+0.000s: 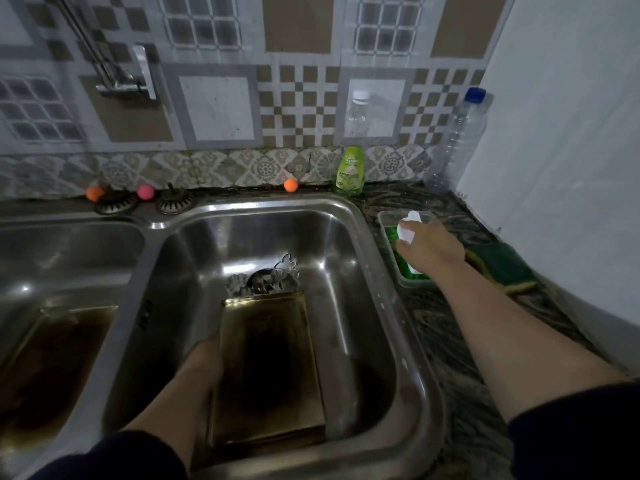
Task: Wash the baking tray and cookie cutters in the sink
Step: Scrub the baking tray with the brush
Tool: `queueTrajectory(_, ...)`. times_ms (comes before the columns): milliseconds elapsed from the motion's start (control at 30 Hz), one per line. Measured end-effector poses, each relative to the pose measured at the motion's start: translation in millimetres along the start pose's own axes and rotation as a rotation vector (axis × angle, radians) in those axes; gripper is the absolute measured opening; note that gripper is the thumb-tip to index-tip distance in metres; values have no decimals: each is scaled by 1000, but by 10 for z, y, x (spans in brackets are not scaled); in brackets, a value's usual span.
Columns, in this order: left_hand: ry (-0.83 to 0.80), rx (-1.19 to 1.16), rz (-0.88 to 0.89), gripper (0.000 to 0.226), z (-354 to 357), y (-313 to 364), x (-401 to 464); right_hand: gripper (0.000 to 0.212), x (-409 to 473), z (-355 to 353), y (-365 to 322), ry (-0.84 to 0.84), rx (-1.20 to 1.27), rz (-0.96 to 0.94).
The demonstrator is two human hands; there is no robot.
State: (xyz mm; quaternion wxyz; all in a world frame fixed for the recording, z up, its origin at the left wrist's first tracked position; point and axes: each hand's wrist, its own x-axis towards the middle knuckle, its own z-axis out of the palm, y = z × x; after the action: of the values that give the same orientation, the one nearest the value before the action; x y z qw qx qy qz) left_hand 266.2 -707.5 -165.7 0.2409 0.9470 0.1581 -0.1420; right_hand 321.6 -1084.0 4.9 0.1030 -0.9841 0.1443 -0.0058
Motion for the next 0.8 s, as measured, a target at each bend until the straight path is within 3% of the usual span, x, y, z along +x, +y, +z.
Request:
queueTrajectory(67, -24, 87, -82, 35, -86, 69, -92, 48, -27, -6, -2, 11, 13, 11)
queueTrajectory(267, 33, 145, -108, 31, -247, 232, -197, 49, -72, -157, -72, 71, 6, 44)
queueTrajectory(500, 98, 152, 125, 63, -401, 358, -363, 49, -256, -334, -476, 195, 92, -78)
queueTrajectory(667, 129, -203, 290, 48, -463, 376, -404, 48, -571, -107, -883, 168, 206, -220)
queueTrajectory(800, 171, -481, 314, 44, -574, 417, -480, 47, -812, 238, -1180, 106, 194, -316)
